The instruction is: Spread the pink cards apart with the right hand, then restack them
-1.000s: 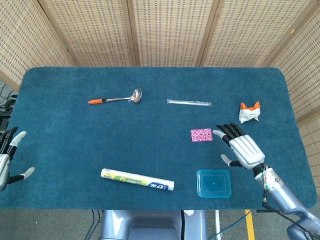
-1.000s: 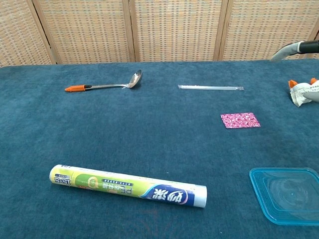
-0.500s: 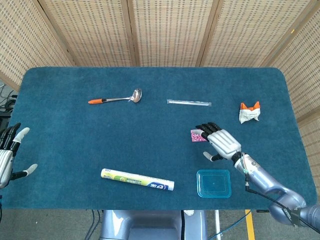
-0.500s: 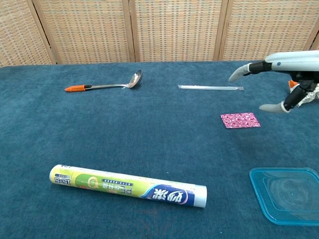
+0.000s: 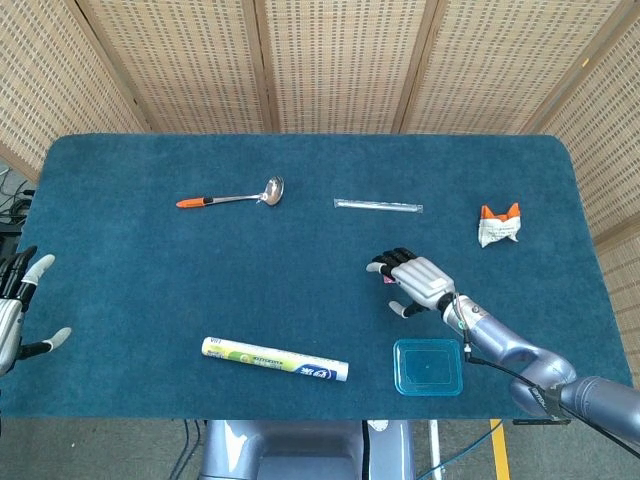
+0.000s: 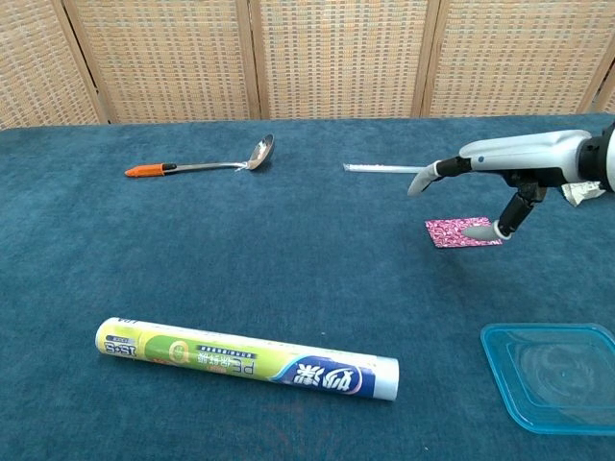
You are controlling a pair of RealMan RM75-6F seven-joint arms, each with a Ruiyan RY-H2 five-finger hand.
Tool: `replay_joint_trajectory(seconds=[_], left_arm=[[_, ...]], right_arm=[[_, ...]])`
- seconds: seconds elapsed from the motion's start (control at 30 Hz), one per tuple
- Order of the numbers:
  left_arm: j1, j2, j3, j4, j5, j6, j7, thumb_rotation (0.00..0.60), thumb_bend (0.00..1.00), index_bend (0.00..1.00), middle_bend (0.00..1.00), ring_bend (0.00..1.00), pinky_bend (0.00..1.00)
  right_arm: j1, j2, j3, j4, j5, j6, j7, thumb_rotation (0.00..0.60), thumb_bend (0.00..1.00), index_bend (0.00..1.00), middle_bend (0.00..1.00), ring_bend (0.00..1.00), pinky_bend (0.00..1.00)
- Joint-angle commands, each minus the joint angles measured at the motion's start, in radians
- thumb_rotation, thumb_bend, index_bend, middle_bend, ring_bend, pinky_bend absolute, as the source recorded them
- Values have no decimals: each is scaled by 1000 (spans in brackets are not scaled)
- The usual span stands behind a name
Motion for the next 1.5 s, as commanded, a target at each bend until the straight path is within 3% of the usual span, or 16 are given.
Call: replay_joint_trajectory(seconds=[0.03,0.97,1.5], left_arm=[[0,0,1,1,-1,-1,-1,600,138,84,0,0,0],[-6,-11,7,14,-11,-11,0,600,137,84,0,0,0],[-6,-14,7,22,-16,-11,-4,600,137,84,0,0,0]], right_arm=[[9,-8,-10,17,10,-17,5,600,466,144,122,0,0],[49,-51,-59,143,100,-129,1,600,466,150,130,0,0],[41,-85,-68,195,132,-97,-84,600,466,184,134,0,0]])
